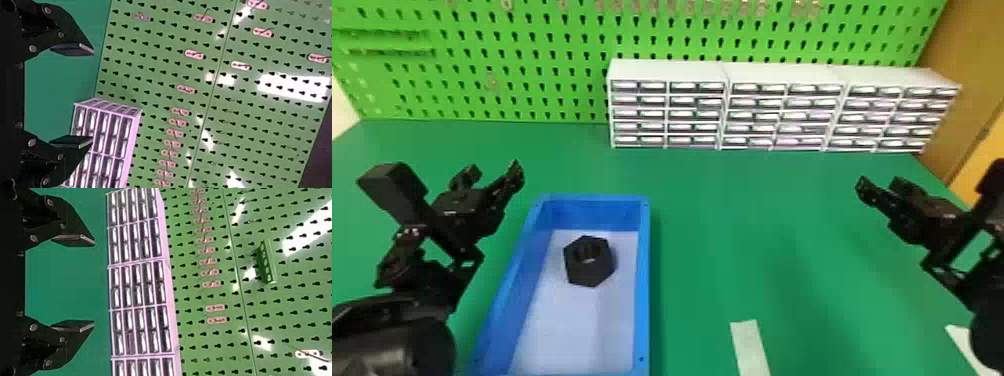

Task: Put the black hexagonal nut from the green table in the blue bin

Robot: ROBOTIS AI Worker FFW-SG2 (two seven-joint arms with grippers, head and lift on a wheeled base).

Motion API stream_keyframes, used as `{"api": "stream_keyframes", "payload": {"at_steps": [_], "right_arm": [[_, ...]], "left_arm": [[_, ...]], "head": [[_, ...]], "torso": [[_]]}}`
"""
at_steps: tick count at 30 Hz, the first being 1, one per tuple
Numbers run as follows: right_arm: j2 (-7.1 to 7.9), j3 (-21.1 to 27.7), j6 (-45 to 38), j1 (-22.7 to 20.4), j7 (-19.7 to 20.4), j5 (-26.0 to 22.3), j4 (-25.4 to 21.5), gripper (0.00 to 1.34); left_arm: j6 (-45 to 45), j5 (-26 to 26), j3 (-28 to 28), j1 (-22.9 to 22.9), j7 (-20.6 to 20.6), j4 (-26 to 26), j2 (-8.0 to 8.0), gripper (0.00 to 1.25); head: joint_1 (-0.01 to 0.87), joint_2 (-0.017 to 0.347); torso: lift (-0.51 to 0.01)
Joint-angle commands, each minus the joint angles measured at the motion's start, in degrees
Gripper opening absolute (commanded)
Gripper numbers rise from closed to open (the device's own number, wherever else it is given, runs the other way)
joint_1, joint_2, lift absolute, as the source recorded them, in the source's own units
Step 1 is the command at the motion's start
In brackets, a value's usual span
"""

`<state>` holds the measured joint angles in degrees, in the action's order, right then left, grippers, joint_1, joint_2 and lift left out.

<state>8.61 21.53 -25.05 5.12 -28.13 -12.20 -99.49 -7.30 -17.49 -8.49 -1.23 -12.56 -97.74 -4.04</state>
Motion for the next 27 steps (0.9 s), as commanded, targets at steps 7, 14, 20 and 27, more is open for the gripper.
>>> {"api": "stream_keyframes", "payload": {"at_steps": [7, 14, 20, 27], "right_arm": [[-0.26, -0.1, 0.0, 0.2, 0.0, 0.4, 0.0, 0.81], [-0.44, 0.0, 0.0, 0.2, 0.0, 0.6, 0.0, 0.81], [-0.44, 0.0, 0.0, 0.3, 0.0, 0.6, 0.0, 0.81], [-0.44, 0.0, 0.0, 0.4, 0.0, 0.6, 0.0, 0.81]], "left_arm": [[0.0, 0.0, -0.4, 0.0, 0.0, 0.0, 0.00, 0.79], [0.0, 0.0, -0.6, 0.0, 0.0, -0.1, 0.00, 0.79], [0.1, 0.0, -0.8, -0.1, 0.0, -0.1, 0.00, 0.79], [0.2, 0.0, -1.0, 0.0, 0.0, -0.1, 0.00, 0.79]], "head": [[0.691, 0.009], [0.691, 0.009], [0.691, 0.009], [0.691, 0.009]], "torso": [[-0.097], [-0.097], [-0.097], [-0.097]]}}
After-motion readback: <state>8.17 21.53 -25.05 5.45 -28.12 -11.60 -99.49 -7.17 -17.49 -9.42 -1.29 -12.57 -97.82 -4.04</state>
